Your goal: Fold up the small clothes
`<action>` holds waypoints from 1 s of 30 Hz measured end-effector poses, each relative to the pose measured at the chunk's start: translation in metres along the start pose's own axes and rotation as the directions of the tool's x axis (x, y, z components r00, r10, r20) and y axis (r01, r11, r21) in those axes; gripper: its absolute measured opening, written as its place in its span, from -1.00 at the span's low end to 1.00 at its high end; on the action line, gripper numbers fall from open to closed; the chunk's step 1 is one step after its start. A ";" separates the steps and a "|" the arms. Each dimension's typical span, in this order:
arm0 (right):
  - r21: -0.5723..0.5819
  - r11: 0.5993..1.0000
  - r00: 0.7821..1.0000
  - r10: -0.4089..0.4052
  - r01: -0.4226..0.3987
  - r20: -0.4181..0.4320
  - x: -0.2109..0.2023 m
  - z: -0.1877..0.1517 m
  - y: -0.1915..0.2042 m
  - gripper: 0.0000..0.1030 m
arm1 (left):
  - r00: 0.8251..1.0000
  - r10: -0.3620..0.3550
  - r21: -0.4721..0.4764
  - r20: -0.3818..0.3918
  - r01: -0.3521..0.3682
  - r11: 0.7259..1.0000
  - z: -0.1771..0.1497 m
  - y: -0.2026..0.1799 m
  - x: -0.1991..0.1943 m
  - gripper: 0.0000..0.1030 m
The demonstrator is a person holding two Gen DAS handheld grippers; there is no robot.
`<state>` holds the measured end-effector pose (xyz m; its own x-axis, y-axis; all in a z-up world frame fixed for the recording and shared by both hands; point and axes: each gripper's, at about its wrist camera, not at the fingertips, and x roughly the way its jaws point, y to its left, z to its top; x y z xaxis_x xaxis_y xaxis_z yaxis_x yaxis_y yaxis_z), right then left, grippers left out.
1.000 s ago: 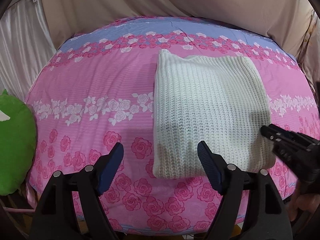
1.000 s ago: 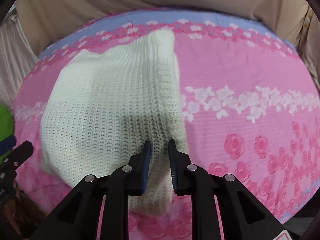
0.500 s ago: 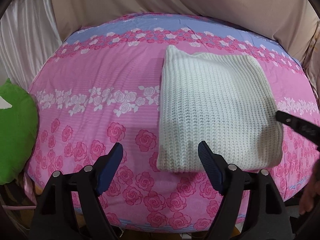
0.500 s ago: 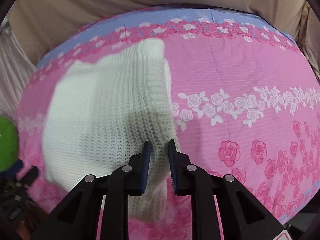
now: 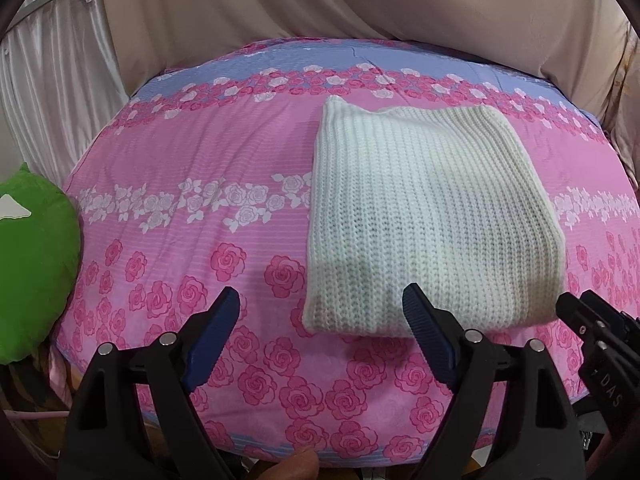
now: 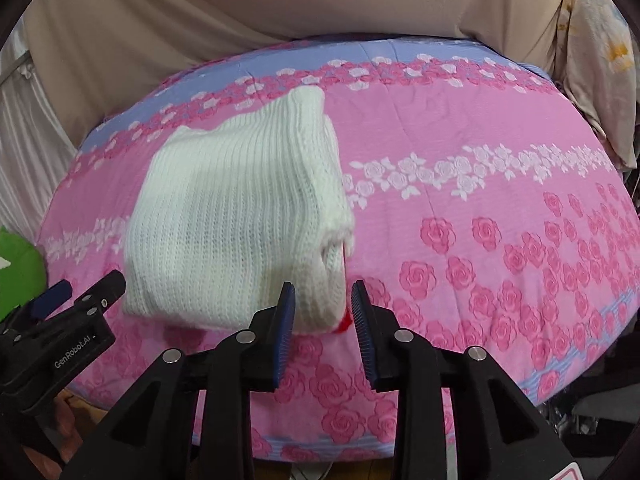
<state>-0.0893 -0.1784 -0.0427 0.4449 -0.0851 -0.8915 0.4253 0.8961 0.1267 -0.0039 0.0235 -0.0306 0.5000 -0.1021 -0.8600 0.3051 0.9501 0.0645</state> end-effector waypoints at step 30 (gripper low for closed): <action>-0.086 0.996 1.000 0.018 -0.016 0.021 -0.012 -0.014 0.031 -0.32 | 0.998 0.024 0.073 0.056 -0.028 0.997 -0.005 -0.029 -0.015 0.57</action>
<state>-0.0924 -0.1437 -0.0343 0.4691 -0.0786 -0.8796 0.3491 0.9314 0.1030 -0.0243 -0.0014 -0.0221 0.5521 -0.0953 -0.8283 0.3488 0.9287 0.1257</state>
